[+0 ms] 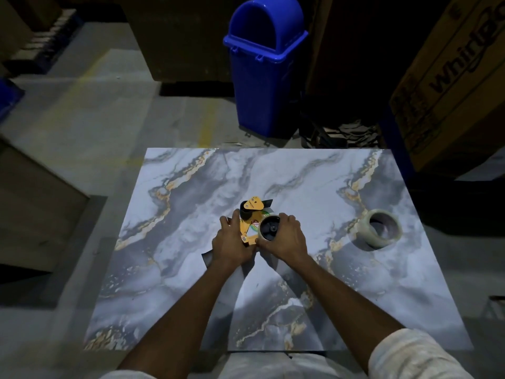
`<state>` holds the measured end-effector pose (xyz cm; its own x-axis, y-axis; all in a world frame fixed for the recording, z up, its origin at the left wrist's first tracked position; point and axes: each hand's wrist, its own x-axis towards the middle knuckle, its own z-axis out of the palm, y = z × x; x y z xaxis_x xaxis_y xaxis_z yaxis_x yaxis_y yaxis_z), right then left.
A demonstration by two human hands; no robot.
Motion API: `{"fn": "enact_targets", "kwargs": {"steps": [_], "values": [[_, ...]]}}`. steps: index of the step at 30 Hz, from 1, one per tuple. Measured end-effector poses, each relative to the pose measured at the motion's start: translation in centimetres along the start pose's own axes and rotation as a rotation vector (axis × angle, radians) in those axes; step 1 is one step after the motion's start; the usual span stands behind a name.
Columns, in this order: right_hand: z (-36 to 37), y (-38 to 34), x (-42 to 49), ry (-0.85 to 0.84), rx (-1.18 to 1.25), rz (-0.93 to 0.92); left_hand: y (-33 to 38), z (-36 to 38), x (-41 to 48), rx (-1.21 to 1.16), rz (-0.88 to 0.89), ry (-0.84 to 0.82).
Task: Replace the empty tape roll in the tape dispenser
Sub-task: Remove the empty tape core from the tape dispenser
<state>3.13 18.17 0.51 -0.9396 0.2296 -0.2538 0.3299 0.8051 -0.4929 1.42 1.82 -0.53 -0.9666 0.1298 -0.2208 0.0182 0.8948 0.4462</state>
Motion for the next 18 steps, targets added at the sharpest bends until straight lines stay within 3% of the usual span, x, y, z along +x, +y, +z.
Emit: {"fn": "enact_targets", "kwargs": {"steps": [14, 18], "values": [[-3.0, 0.9, 2.1, -0.068, -0.096, -0.307, 0.0, -0.4, 0.8, -0.027, -0.016, -0.046], [-3.9, 1.3, 2.2, 0.043, -0.009, -0.358, 1.4, -2.2, 0.9, 0.081, 0.06, 0.084]]}}
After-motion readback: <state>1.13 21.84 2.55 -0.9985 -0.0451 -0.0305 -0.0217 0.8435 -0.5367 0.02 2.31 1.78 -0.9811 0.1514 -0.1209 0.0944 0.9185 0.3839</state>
